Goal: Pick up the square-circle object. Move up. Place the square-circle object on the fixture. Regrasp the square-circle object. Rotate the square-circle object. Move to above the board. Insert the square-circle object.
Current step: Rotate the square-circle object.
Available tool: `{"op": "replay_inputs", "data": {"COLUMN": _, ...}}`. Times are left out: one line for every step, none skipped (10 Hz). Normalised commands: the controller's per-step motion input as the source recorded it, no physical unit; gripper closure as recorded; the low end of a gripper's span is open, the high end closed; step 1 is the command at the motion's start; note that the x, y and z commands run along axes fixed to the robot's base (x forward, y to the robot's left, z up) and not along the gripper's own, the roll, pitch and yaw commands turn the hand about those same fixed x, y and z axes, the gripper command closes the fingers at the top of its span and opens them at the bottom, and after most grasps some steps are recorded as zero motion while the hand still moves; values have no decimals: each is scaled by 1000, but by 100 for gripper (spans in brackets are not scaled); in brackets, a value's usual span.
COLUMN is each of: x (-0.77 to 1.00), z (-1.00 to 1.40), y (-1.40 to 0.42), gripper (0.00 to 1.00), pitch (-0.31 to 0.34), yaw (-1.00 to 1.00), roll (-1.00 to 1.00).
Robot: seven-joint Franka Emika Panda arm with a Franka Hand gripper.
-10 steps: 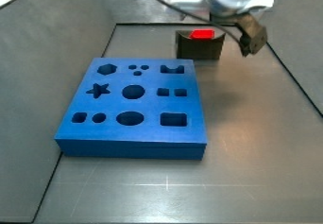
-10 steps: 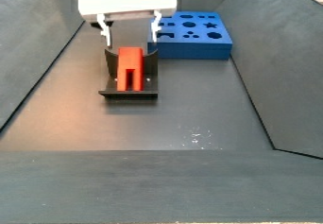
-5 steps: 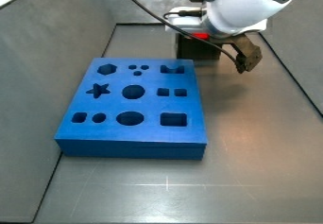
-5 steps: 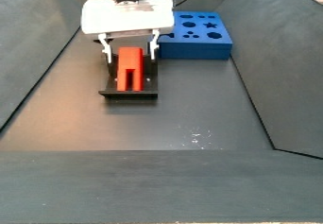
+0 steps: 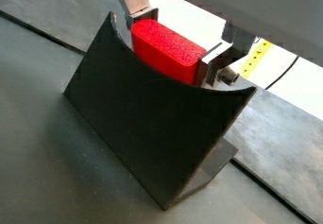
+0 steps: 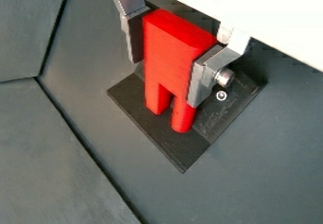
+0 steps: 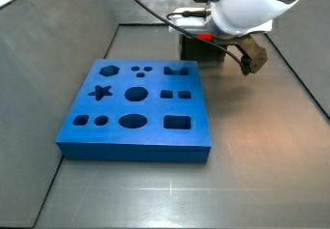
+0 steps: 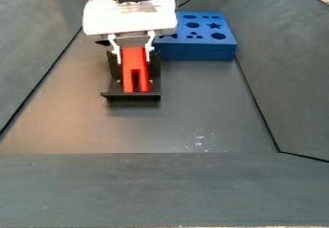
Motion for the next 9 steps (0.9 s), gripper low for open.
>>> {"op": "replay_inputs", "data": {"x": -851, "z": 1000, "y": 119, "gripper": 100, "pitch": 0, "yaw": 0, "roll": 0}}
{"op": "replay_inputs", "data": {"x": -850, "z": 1000, "y": 114, "gripper": 100, "pitch": -32, "yaw": 7, "roll": -42}}
{"op": "replay_inputs", "data": {"x": -851, "z": 1000, "y": 110, "gripper": 100, "pitch": -46, "yaw": 15, "roll": -71}}
{"op": "replay_inputs", "data": {"x": -855, "z": 1000, "y": 100, "gripper": 100, "pitch": -64, "yaw": 20, "roll": -95}}
{"op": "replay_inputs", "data": {"x": -862, "z": 1000, "y": 96, "gripper": 100, "pitch": -82, "yaw": 14, "roll": -104}}
{"op": "replay_inputs", "data": {"x": -878, "z": 1000, "y": 93, "gripper": 100, "pitch": -102, "yaw": 0, "roll": -116}}
{"op": "replay_inputs", "data": {"x": -886, "z": 1000, "y": 92, "gripper": 100, "pitch": -113, "yaw": -11, "roll": -121}}
{"op": "replay_inputs", "data": {"x": -910, "z": 1000, "y": 85, "gripper": 100, "pitch": -120, "yaw": -40, "roll": -129}}
{"op": "replay_inputs", "data": {"x": -921, "z": 1000, "y": 82, "gripper": 100, "pitch": -123, "yaw": -53, "roll": -131}}
